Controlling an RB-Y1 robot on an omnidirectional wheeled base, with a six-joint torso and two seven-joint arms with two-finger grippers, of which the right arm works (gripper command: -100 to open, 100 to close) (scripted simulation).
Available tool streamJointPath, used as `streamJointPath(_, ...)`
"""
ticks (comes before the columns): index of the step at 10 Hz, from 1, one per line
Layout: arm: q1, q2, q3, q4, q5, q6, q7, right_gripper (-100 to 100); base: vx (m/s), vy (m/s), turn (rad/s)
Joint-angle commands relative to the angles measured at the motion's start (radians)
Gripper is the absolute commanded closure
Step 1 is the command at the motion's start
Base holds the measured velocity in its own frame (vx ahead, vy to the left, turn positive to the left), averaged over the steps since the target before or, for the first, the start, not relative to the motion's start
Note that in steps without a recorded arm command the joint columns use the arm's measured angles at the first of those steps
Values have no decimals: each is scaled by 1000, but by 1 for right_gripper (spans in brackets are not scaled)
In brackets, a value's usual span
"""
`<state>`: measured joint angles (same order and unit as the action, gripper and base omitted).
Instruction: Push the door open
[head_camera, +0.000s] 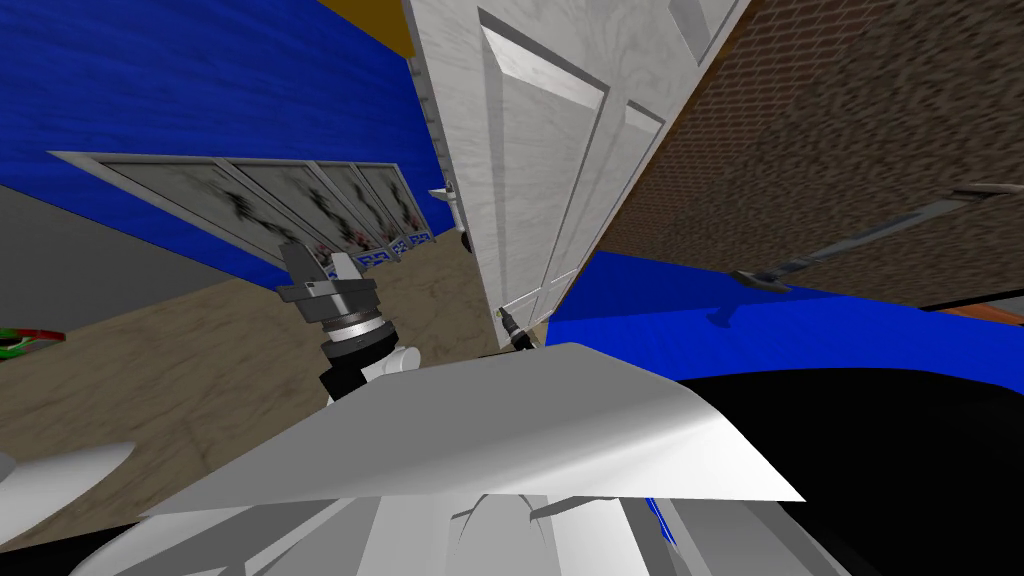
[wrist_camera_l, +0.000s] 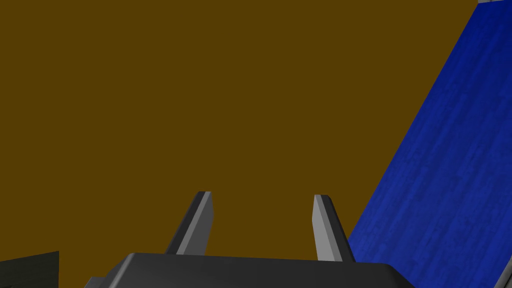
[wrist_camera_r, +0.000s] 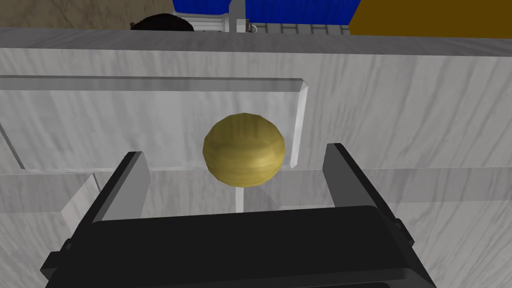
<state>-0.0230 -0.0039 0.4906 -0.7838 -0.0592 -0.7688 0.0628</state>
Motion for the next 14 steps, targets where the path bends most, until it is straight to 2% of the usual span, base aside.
streamJointPath(1,0,-2,0,0,0,0,0,100,-11,-6,-2)
streamJointPath(6,0,-2,0,0,0,0,0,100,-16,-10,1)
streamJointPath(7,-4,-23,-24,5,-9,3,4,100,129,89,-49)
streamJointPath(9,-9,-31,-45,8,-17,4,8,100,150,133,-77)
streamJointPath(11,-11,-33,-53,9,-20,5,9,100,99,113,-29)
streamJointPath(12,-16,-32,-78,12,-29,7,13,100,150,115,-89)
streamJointPath(13,-18,-30,-86,13,-32,7,14,100,158,158,-85)
streamJointPath(14,-31,-38,-69,34,-49,-4,22,-100,21,-20,-27)
